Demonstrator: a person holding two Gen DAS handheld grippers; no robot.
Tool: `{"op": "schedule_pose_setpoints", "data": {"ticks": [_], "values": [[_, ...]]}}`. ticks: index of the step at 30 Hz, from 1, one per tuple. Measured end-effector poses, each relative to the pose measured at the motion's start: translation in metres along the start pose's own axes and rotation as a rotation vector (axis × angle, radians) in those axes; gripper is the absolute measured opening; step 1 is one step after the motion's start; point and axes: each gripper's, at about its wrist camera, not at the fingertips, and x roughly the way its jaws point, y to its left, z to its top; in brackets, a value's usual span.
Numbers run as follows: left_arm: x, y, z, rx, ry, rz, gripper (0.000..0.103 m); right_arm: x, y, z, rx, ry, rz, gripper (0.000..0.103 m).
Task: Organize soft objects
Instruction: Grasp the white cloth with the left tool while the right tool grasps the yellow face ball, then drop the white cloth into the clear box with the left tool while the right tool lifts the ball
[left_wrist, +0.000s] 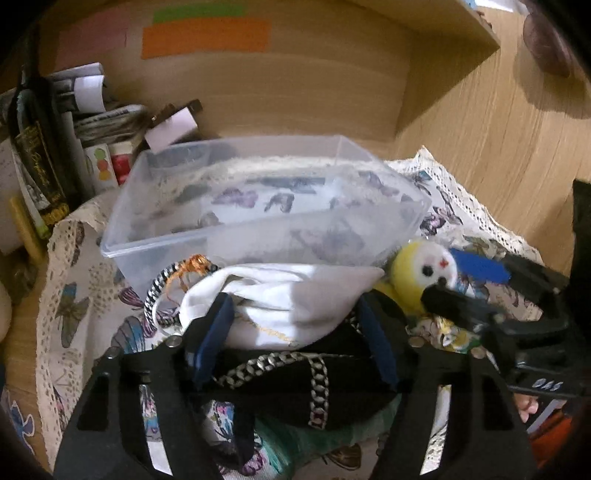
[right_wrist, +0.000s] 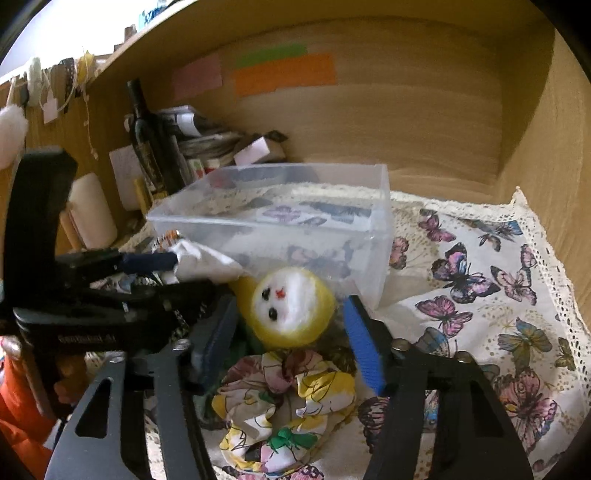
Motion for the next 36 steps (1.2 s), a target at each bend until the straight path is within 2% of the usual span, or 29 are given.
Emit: {"op": "schedule_pose_setpoints", "data": {"ticks": [2,3,5,7,14,21,25,30,34,35,36], "values": [[0.004,0.001,0.000,-0.002,0.011,-0.003,0.052,0.006,0.000,-0.001,0.001,0.016,-0.008,0.048],[0.006,0.002,0.000,-0.008,0.023,-0.010,0.039,0.008,0.000,-0.001,0.001,0.023,-0.006,0.044],[0.007,0.005,-0.001,-0.024,0.029,-0.028,0.022,0.008,-0.001,-0.001,0.007,0.014,-0.006,0.042],[0.005,0.008,-0.001,-0.038,0.017,-0.012,0.010,0.006,-0.002,-0.002,0.013,0.003,-0.004,0.041],[-0.023,0.011,0.005,-0.015,-0.053,-0.021,0.005,-0.018,-0.001,-0.002,0.011,-0.051,0.018,0.040],[-0.065,0.017,0.029,-0.023,-0.146,-0.057,0.005,-0.035,-0.002,0.015,-0.003,-0.111,0.058,0.040],[-0.077,0.023,0.044,-0.040,-0.169,-0.088,0.005,-0.036,-0.004,0.026,-0.003,-0.122,0.087,0.040],[-0.079,0.032,0.060,-0.047,-0.183,-0.084,0.005,-0.019,-0.002,0.037,-0.024,-0.078,0.109,0.041],[-0.071,0.040,0.064,-0.052,-0.168,-0.065,0.005,0.002,-0.003,0.032,-0.042,-0.011,0.055,0.043],[-0.069,0.042,0.065,-0.050,-0.165,-0.057,0.005,0.006,-0.004,0.030,-0.043,0.005,0.032,0.046],[-0.066,0.044,0.068,-0.049,-0.164,-0.051,0.005,0.008,-0.006,0.028,-0.045,0.012,0.010,0.053]]}}
